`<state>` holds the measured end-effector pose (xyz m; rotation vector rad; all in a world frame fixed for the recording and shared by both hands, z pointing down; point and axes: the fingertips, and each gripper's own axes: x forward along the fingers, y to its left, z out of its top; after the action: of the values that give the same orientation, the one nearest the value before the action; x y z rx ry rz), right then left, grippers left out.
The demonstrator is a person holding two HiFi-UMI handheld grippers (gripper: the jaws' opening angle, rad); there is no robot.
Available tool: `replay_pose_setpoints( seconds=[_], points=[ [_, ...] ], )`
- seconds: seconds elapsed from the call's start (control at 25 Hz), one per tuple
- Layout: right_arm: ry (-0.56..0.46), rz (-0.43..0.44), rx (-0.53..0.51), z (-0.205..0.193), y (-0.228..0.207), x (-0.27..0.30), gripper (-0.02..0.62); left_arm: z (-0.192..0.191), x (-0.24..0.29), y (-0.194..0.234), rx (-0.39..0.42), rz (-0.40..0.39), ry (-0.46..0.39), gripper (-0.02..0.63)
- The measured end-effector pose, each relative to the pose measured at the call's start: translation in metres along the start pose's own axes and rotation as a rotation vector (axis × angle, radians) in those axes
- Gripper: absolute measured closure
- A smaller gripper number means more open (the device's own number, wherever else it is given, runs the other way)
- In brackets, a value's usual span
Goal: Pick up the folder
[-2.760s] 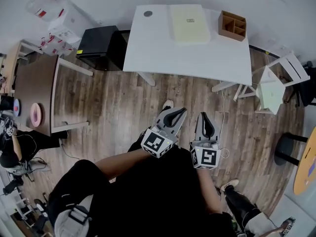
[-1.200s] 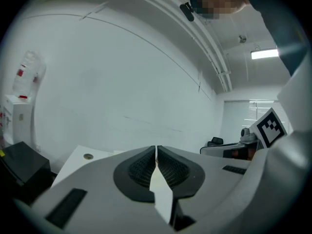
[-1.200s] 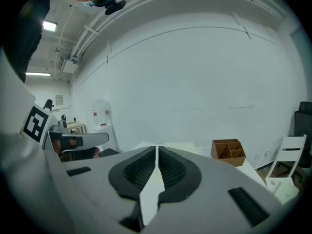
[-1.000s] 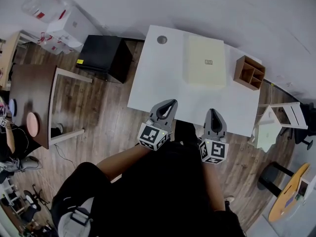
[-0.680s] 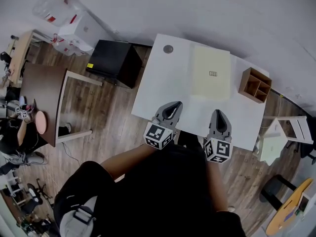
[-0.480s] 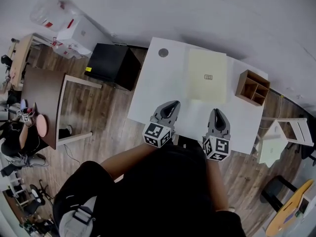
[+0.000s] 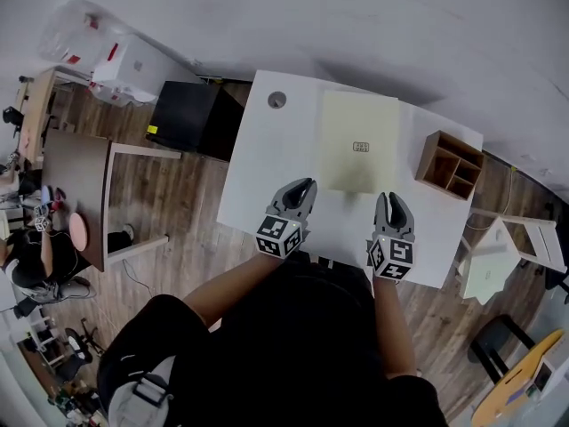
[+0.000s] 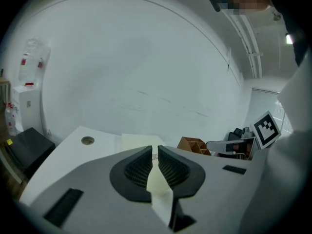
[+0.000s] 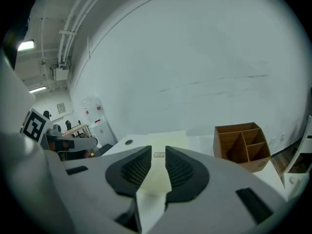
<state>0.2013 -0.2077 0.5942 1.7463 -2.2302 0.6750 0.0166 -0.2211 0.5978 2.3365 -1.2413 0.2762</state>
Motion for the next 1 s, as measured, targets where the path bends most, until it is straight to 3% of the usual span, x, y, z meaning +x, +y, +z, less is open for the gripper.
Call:
replay_pose_setpoints(
  seconds=[0.08,0.12,0.36,0.64,0.88,1.0],
  points=[
    [0.021,-0.019,0.003,-0.005,-0.015,0.012,0.456,-0.007,0.013,0.005,-0.012,0.002,0.021,0.580],
    [0.032,-0.030,0.005,-0.009,-0.023,0.018,0.445,-0.011,0.020,0.007,-0.023,0.001,0.033,0.577],
    [0.129,-0.022,0.021,-0.036,-0.055,0.053,0.422,-0.026,0.054,0.022,-0.059,0.019,0.070,0.521],
    [0.264,0.036,0.079,-0.072,-0.071,0.090,0.354,-0.068,0.089,0.040,-0.142,-0.009,0.206,0.416],
    [0.333,0.064,0.089,-0.092,-0.079,0.109,0.339,-0.096,0.104,0.056,-0.240,0.019,0.295,0.374],
    [0.368,0.090,0.103,-0.101,-0.081,0.119,0.320,-0.105,0.112,0.060,-0.252,0.020,0.329,0.359]
  ],
)
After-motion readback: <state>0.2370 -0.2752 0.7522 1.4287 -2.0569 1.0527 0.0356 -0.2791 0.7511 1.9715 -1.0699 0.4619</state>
